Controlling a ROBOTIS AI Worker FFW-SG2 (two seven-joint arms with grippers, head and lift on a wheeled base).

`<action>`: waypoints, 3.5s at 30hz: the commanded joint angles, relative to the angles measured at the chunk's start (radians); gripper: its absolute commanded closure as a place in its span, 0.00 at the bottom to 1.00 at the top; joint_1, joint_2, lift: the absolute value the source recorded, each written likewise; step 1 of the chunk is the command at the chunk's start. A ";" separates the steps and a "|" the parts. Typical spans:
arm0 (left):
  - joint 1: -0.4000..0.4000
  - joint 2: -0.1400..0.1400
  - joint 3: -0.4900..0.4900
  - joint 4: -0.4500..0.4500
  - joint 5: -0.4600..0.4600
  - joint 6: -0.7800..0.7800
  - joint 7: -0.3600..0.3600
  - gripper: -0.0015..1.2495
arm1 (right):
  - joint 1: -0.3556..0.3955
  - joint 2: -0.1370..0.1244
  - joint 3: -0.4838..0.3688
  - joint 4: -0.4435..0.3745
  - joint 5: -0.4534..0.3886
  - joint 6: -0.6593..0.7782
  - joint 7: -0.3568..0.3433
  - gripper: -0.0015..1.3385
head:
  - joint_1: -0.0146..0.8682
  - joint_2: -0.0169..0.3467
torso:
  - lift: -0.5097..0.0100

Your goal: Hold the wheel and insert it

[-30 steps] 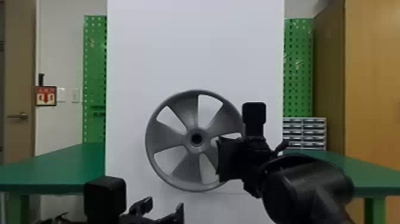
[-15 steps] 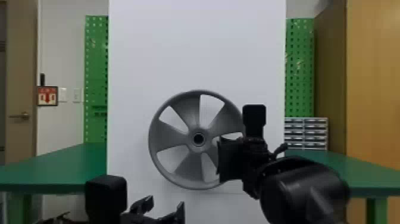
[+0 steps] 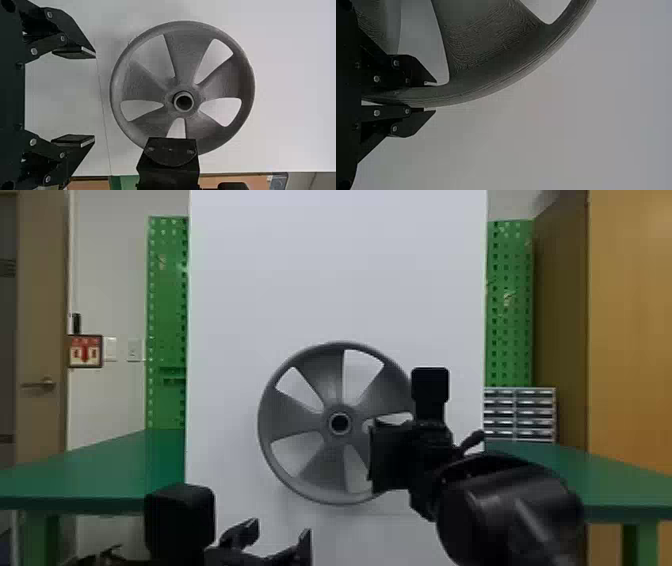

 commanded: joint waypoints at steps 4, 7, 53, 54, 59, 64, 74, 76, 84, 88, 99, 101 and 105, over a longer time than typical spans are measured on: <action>0.000 0.000 0.001 0.001 0.000 0.000 -0.001 0.40 | -0.003 0.001 0.000 0.002 0.006 -0.006 -0.015 0.89 | 0.02 0.20 | 0.05; 0.000 0.000 0.001 0.001 0.002 0.000 -0.001 0.40 | 0.002 0.001 0.000 0.002 0.003 -0.006 -0.015 0.88 | 0.02 0.20 | 0.05; 0.003 0.000 0.004 0.001 0.005 0.000 0.001 0.40 | 0.036 0.001 0.006 -0.038 0.018 -0.069 0.120 0.00 | 0.02 0.20 | 0.05; 0.005 0.000 0.006 0.001 0.006 0.000 -0.001 0.40 | 0.039 0.001 0.009 -0.045 0.018 -0.069 0.121 0.00 | 0.02 0.20 | 0.05; 0.005 0.000 0.007 0.001 0.008 0.000 0.001 0.40 | 0.056 0.001 0.015 -0.087 0.012 -0.069 0.144 0.00 | 0.02 0.20 | 0.05; 0.006 0.000 0.009 0.001 0.009 0.000 -0.001 0.40 | 0.086 0.001 0.018 -0.156 0.010 -0.064 0.144 0.00 | 0.02 0.20 | 0.05; 0.008 0.000 0.015 0.001 0.011 0.000 -0.001 0.40 | 0.177 0.001 0.003 -0.358 0.021 0.042 0.147 0.00 | 0.02 0.20 | 0.05; 0.009 0.000 0.015 0.001 0.011 0.000 -0.001 0.40 | 0.206 0.001 -0.002 -0.403 0.024 0.045 0.161 0.00 | 0.02 0.20 | 0.05; 0.005 0.000 0.017 -0.001 0.014 0.000 -0.001 0.40 | 0.332 0.001 -0.056 -0.518 0.058 0.040 0.244 0.00 | 0.02 0.20 | 0.05; 0.003 -0.002 0.017 -0.002 0.011 0.000 -0.001 0.40 | 0.398 0.001 -0.068 -0.569 0.072 0.040 0.264 0.00 | 0.02 0.20 | 0.05; 0.011 -0.002 0.017 -0.007 -0.008 -0.002 -0.001 0.40 | 0.539 0.001 -0.079 -0.618 0.096 -0.016 0.313 0.00 | 0.02 0.20 | 0.05; 0.014 -0.002 0.018 -0.007 -0.009 -0.008 -0.001 0.40 | 0.560 0.001 -0.072 -0.619 0.096 -0.027 0.322 0.00 | 0.02 0.20 | 0.05; 0.023 -0.003 0.023 -0.007 -0.018 -0.029 -0.001 0.40 | 0.611 0.001 -0.068 -0.627 0.089 -0.050 0.322 0.01 | 0.02 0.20 | 0.05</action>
